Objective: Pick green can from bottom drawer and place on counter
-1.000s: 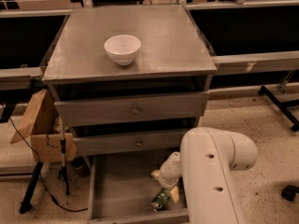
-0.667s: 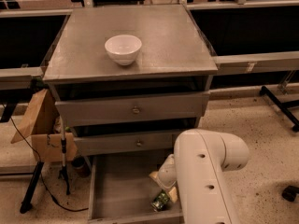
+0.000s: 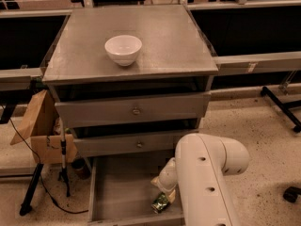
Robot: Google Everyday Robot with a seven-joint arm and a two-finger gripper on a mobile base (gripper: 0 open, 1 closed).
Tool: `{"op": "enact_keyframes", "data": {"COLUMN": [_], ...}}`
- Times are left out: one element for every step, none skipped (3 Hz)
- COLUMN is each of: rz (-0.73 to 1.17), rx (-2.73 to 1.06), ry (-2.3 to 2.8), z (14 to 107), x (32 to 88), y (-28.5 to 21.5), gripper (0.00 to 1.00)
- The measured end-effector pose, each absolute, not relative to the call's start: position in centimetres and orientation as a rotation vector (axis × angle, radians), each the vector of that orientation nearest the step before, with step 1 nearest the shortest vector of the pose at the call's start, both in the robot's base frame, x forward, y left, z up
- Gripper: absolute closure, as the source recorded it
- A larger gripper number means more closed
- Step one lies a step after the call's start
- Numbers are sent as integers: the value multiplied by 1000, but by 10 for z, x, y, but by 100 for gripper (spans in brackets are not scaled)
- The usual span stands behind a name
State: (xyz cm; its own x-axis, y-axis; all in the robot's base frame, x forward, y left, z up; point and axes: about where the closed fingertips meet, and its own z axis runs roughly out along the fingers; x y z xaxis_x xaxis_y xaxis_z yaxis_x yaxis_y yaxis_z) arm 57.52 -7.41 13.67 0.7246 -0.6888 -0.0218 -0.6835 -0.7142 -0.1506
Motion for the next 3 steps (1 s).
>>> {"op": "enact_keyframes", "data": {"rz": [-28, -5, 17], "rx": [-2765, -2752, -2741], "ry": [1098, 1100, 1104], "z": [133, 131, 127], "x": [571, 567, 564], "y": [-73, -75, -78], "gripper": [45, 66, 90]}}
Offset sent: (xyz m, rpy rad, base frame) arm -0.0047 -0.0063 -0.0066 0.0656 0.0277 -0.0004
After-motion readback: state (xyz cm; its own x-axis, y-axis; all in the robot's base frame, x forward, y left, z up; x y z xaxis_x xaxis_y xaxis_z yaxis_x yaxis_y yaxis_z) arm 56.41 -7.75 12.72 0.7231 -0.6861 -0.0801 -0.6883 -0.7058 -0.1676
